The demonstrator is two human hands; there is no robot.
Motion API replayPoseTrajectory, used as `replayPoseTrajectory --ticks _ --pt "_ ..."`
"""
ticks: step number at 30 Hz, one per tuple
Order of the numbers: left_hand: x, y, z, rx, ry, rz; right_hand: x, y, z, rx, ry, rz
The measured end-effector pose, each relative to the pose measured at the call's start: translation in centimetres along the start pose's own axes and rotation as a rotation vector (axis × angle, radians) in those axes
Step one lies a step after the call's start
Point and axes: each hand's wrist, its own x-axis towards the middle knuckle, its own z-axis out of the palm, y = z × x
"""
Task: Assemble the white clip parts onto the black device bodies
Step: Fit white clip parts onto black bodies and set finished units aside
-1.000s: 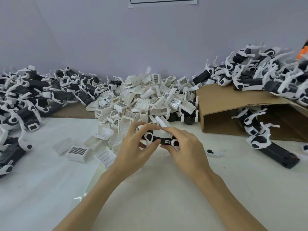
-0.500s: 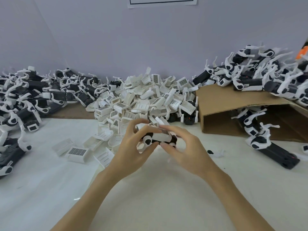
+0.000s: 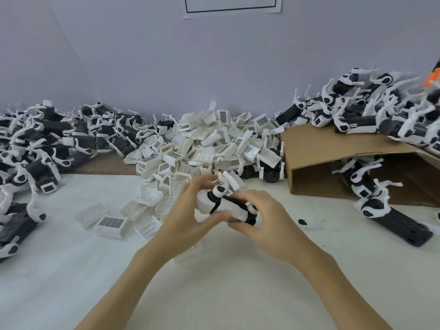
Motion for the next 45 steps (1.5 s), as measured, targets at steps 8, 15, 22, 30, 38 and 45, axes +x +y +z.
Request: replayPoseTrajectory --ticks 8,15,22,30,38,45 --pt "-0.1 0.1 -0.1 0.037 0.053 -0.009 0.2 0.3 0.4 -0.145 0.080 -0.088" --pt "-0.3 0.9 -0.2 -0.016 0.106 -0.086 0.2 -0.1 -0.1 -0.061 0.065 -0.064" --pt "-0.5 1.0 0.8 0.084 0.084 0.013 0.2 0.7 0.8 -0.111 0.051 -0.017" --pt "-0.1 1.1 0.5 -0.204 0.217 -0.191 0.1 -0.5 0.1 0.020 -0.013 0.070" --pt "0.4 1.4 -1.2 -0.262 0.129 -0.284 0.1 -0.3 -0.6 0.320 -0.082 0.241" --pt "0.3 1.6 -1.7 -0.297 0.096 -0.372 1.5 -0.5 -3.4 0.492 -0.204 0.258"
